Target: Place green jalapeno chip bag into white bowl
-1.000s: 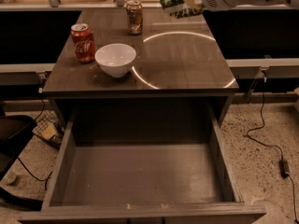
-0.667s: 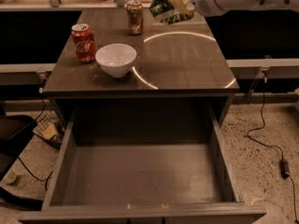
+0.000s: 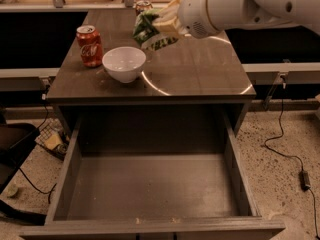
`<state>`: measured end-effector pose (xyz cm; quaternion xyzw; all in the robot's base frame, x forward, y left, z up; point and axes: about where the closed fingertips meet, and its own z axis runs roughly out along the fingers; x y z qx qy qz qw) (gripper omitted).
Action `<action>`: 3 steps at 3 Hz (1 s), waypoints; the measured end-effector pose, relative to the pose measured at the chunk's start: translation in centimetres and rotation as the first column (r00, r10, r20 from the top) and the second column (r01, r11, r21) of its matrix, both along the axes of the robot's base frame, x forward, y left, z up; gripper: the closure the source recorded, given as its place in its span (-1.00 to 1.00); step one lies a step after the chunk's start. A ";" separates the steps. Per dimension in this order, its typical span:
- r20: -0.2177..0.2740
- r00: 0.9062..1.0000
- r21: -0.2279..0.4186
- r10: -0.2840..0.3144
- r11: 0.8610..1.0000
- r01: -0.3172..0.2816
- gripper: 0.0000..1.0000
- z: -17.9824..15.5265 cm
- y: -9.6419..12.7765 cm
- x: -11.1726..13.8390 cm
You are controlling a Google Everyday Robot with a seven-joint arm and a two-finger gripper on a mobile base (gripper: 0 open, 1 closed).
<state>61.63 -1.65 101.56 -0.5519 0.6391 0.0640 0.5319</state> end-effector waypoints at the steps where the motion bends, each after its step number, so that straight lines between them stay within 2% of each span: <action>1: -0.045 0.989 -0.008 0.143 0.990 -0.143 1.00 -2.5 3.3 -1.7; 2: -0.048 0.967 -0.040 0.250 0.967 -0.252 1.00 -3.4 5.8 -3.3; 3: -0.020 0.949 -0.077 0.315 0.946 -0.315 1.00 -3.3 7.5 -4.0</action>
Offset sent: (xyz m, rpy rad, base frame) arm -0.0489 0.0815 -0.0486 -0.0867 0.0436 0.3728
